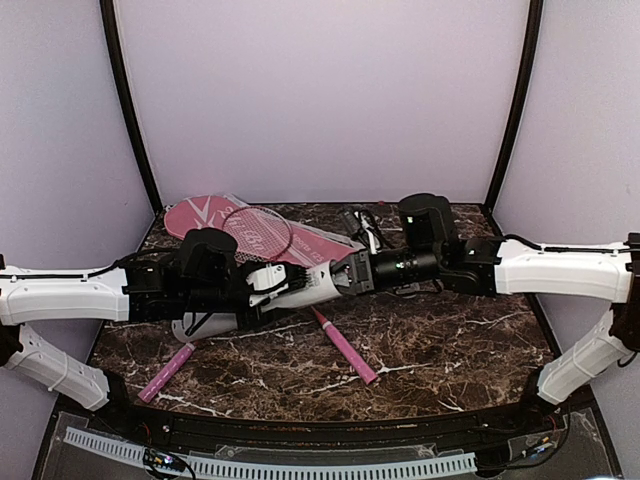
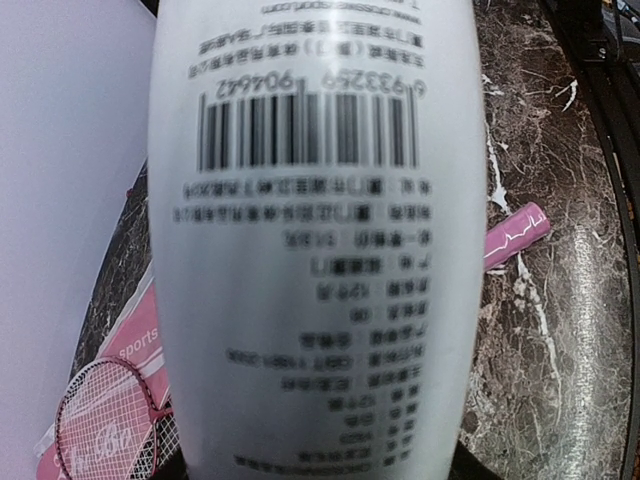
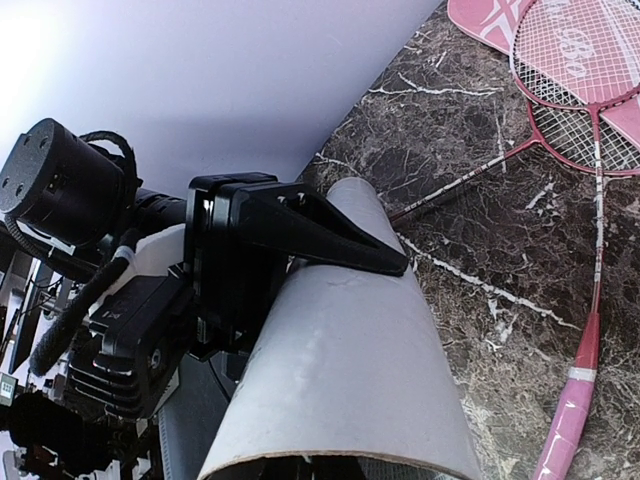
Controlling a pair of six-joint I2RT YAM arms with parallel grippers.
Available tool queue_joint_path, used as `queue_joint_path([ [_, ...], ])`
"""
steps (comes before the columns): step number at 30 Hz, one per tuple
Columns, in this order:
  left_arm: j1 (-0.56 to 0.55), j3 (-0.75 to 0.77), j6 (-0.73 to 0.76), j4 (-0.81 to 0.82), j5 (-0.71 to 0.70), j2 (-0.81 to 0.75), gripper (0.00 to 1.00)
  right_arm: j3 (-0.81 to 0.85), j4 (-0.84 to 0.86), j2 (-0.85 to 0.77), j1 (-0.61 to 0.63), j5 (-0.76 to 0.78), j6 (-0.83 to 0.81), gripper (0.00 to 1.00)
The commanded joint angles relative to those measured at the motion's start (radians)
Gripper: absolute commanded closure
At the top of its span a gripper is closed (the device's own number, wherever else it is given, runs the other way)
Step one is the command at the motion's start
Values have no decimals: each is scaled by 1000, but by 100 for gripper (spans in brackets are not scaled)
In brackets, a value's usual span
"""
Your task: Pack up the badminton gear
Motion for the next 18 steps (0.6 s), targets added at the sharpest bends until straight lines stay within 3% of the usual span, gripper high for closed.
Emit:
queue_joint_path([
  [1, -4, 6, -12, 57, 17, -15, 45, 32, 28, 5, 9, -17, -15, 100],
  [3, -4, 6, -12, 58, 13, -13, 45, 36, 8, -4, 9, -8, -22, 96],
  [12, -3, 2, -19, 76, -52, -13, 45, 26, -201, -175, -57, 83, -118, 52],
  [18, -1, 3, -20, 83, -87, -5, 45, -51, -263, -316, -176, 164, -130, 37],
])
